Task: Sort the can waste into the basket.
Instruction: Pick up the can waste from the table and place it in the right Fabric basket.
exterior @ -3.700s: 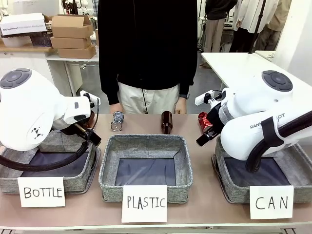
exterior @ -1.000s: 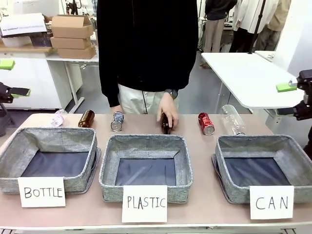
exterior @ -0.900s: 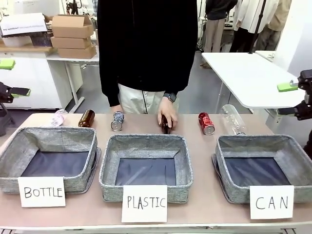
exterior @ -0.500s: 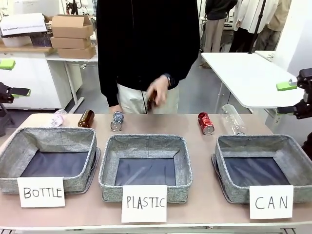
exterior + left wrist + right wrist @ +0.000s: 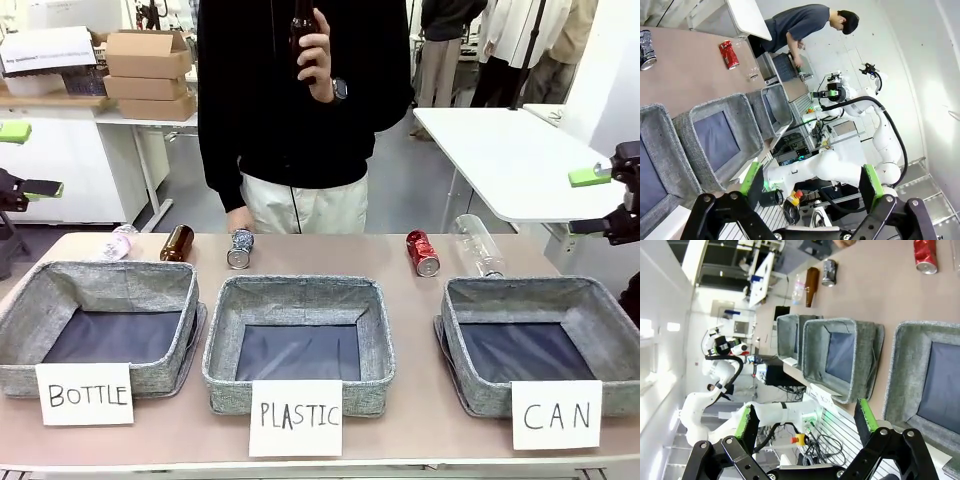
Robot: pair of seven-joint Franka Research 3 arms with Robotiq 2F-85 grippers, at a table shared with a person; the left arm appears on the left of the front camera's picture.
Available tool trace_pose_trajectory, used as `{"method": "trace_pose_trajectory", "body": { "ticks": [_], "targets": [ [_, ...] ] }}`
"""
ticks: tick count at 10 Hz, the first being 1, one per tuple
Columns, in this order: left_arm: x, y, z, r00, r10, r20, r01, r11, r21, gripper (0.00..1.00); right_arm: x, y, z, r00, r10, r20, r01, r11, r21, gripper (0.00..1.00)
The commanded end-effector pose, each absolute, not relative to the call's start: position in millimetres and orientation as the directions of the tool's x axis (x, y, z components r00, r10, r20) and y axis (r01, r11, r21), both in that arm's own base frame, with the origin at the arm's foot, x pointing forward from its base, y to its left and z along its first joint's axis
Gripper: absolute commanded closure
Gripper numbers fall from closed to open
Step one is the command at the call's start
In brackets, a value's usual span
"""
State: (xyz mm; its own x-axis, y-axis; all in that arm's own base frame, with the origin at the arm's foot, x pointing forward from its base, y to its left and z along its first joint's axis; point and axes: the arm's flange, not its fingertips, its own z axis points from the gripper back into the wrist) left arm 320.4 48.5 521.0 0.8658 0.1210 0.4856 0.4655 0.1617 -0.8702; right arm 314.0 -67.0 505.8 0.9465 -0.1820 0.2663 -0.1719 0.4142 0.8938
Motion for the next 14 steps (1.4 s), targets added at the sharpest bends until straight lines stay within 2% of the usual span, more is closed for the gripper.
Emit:
{"method": "trace_pose_trajectory", "body": {
  "ticks": [1, 2, 4, 5, 6, 8, 9, 10, 12, 13, 14],
  "targets": [
    [322, 48, 521, 0.853, 0.127, 0.506, 0.489, 0.141, -0.861, 0.00, 314, -67, 506, 0.946, -0.182, 0.266, -0.172, 0.414, 0.894, 0.00],
    [322, 48, 521, 0.853, 0.127, 0.506, 0.489, 0.141, -0.861, 0.00, 326, -53, 509, 0.949, -0.151, 0.277, -0.184, 0.447, 0.875, 0.00],
    [320, 48, 521, 0.866, 0.121, 0.486, 0.466, 0.161, -0.870, 0.00, 314, -67, 506, 0.947, -0.183, 0.265, -0.171, 0.415, 0.894, 0.00],
    [312, 59, 582, 0.659, -0.096, 0.746, 0.657, 0.557, -0.508, 0.00, 314, -67, 506, 0.947, -0.183, 0.265, -0.171, 0.415, 0.894, 0.00],
    [320, 59, 612, 0.598, -0.353, 0.720, 0.732, 0.607, -0.310, 0.00, 314, -67, 506, 0.947, -0.183, 0.265, -0.171, 0.415, 0.894, 0.00],
    [344, 47, 596, 0.598, -0.632, 0.492, 0.770, 0.623, -0.134, 0.00, 314, -67, 506, 0.947, -0.183, 0.265, -0.171, 0.415, 0.894, 0.00],
    [353, 37, 596, 0.567, -0.556, 0.608, 0.769, 0.622, -0.147, 0.00, 314, -67, 506, 0.947, -0.183, 0.265, -0.171, 0.415, 0.894, 0.00],
    [322, 46, 622, 0.710, -0.319, 0.628, 0.684, 0.526, -0.506, 0.00, 314, -67, 506, 0.947, -0.183, 0.265, -0.171, 0.415, 0.894, 0.00],
    [322, 46, 622, 0.710, -0.319, 0.628, 0.684, 0.526, -0.506, 0.00, 314, -67, 506, 0.947, -0.183, 0.265, -0.171, 0.415, 0.894, 0.00],
    [337, 40, 619, 0.671, -0.414, 0.615, 0.722, 0.554, -0.415, 0.00, 314, -67, 506, 0.947, -0.183, 0.265, -0.171, 0.415, 0.894, 0.00],
    [280, 73, 683, 0.524, -0.352, 0.775, 0.809, 0.492, -0.323, 0.00, 314, -67, 506, 0.947, -0.183, 0.265, -0.171, 0.415, 0.894, 0.00]
  ]
}}
